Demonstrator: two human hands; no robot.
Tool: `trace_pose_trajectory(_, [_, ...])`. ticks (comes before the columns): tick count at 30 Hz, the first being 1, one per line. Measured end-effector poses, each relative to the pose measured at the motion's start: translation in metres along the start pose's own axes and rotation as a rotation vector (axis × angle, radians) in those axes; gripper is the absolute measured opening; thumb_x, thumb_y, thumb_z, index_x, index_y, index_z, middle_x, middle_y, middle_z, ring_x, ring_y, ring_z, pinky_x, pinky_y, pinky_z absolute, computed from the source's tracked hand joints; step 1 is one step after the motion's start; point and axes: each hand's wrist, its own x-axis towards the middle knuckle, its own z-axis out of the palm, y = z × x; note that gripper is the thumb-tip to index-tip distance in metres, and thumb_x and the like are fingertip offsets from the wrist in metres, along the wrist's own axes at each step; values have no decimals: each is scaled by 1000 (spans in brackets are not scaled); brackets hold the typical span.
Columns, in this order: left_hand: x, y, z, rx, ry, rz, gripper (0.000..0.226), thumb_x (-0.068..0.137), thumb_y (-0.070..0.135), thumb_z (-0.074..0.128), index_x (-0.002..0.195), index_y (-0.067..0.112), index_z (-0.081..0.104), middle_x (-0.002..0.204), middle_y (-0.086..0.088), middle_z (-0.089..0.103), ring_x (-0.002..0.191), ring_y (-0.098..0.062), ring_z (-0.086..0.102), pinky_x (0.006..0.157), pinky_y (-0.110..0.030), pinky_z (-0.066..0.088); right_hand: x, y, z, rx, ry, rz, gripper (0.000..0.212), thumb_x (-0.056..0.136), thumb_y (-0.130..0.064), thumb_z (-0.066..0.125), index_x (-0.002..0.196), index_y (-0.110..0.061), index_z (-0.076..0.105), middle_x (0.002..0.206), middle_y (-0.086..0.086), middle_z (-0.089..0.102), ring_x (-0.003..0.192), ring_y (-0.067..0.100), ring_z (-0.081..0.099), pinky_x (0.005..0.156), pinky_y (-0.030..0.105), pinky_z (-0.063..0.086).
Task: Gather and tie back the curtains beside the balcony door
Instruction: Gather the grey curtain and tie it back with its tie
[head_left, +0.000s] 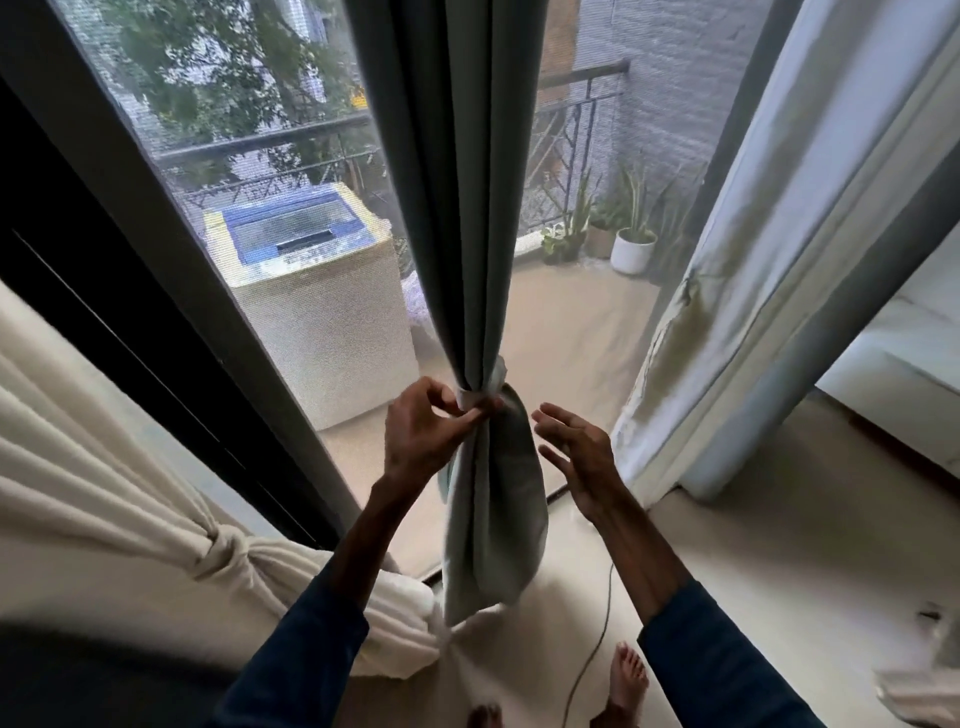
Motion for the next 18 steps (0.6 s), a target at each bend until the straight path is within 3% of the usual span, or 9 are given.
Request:
trace_pose_trajectory(3, [-7,2,12,5,-27,-48,61,67,75,71,54,17,59,54,7,63,54,-7,62,62,-37,55,-2,-1,-9,31,43,-8,29,90,-11,68,119,-14,69,117,6,74,109,19,65,100,37,49])
trace_pose_trajectory(8, [-27,14,45,93,-147,-14,62,83,68,58,53,14,61,48,7,62,47,-3,60,56,-34,50,-8,-7,-21,73,77,-18,22,90,-9,68,111,-13,70,111,5,74,96,15,63,88,33,48])
trace_pose_trajectory(12, [-46,26,84,88,-305,31,41,84,49,63,63,14,63,57,4,65,52,-8,60,56,-31,50,-14,-16,-42,81,119,-38,22,89,-9,67,111,-13,70,107,6,75,88,14,65,76,27,50])
trace_pose_trajectory(15, [-55,43,115,58,-444,40,24,80,43,64,82,21,72,77,12,74,65,3,67,69,-27,57,-18,-28,-63,78,161,-55,22,90,-10,66,112,-14,69,107,4,75,87,13,64,75,26,50])
trace_pose_trajectory(18, [-49,65,143,49,-523,54,19,83,38,66,94,23,71,91,14,74,69,3,68,77,-27,57,-18,-45,-89,99,230,-79,18,90,-9,65,104,-18,71,103,1,75,87,13,65,77,28,49])
